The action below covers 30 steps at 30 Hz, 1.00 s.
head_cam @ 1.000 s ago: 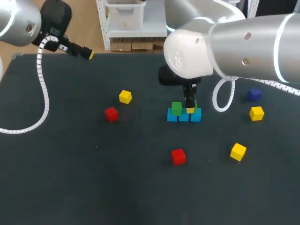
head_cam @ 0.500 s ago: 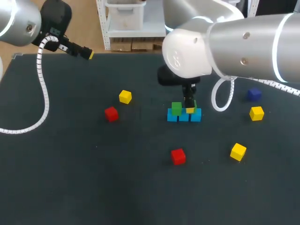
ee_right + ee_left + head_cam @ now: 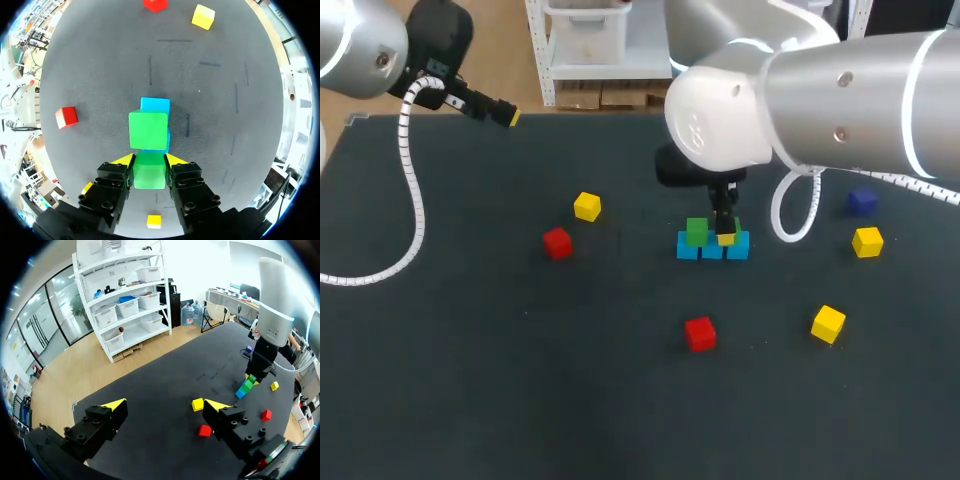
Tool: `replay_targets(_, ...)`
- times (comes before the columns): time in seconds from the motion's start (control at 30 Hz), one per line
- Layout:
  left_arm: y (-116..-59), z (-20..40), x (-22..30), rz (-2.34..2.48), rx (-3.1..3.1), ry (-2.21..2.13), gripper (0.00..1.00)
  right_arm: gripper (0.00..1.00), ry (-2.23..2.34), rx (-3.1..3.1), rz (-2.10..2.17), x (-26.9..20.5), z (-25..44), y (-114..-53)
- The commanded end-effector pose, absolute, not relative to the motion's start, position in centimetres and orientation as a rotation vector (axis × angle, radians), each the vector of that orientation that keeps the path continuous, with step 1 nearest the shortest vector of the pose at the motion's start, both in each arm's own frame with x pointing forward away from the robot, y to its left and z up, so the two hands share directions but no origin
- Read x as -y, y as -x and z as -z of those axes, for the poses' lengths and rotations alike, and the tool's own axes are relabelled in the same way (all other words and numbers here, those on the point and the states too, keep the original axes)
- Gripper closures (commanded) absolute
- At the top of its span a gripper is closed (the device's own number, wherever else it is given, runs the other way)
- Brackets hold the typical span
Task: Place the blue cubes, place green cubes on the blue cubes, place the yellow cubes on the green cubes, then place the red cubes on the yellow cubes, and place purple cube on the red cubes.
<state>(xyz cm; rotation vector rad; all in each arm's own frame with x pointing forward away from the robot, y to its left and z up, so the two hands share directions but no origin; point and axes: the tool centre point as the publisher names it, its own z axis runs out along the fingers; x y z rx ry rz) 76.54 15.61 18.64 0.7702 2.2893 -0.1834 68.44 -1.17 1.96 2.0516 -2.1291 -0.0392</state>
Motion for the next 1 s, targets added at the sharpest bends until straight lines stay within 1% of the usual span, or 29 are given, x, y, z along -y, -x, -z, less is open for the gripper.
replay_targets(0.03,-76.54,-18.61,-15.73,0.189,-2.285,-0.773,0.00,1.00,-2.056,2.136,0.037,1.31,-1.82,-68.18)
replay_targets(0.23,-76.54,-18.61,-15.73,0.189,-2.285,-0.773,0.00,1.00,-2.058,2.133,0.040,1.18,-1.63,-68.16)
replay_targets(0.3,-76.54,-18.61,-15.73,0.189,-2.285,-0.773,0.00,0.80,-2.058,2.134,0.042,1.14,-1.60,-68.15)
replay_targets(0.33,-76.54,-18.61,-15.73,0.189,-2.285,-0.773,0.00,0.75,-2.058,2.135,0.043,1.12,-1.57,-68.14)
replay_targets(0.43,-76.54,-18.61,-15.73,0.189,-2.285,-0.773,0.00,0.68,-2.059,2.138,0.045,1.09,-1.52,-68.13)
replay_targets(0.5,-76.54,-18.61,-15.73,0.189,-2.285,-0.773,0.00,0.53,-2.061,2.139,0.047,1.06,-1.49,-68.11)
replay_targets(0.63,-76.54,-18.61,-15.73,0.189,-2.285,-0.773,0.00,0.16,-2.063,2.140,0.048,1.04,-1.47,-68.09)
replay_targets(0.67,-76.54,-18.61,-15.73,0.189,-2.285,-0.773,0.00,0.10,-2.064,2.140,0.047,1.04,-1.46,-68.09)
replay_targets(0.73,-76.54,-18.61,-15.73,0.189,-2.285,-0.773,0.00,0.00,-2.066,2.138,0.043,1.04,-1.47,-68.09)
replay_targets(1.0,-76.54,-18.61,-15.73,0.189,-2.285,-0.773,0.00,0.00,-2.045,2.177,0.033,1.48,-1.62,-68.14)
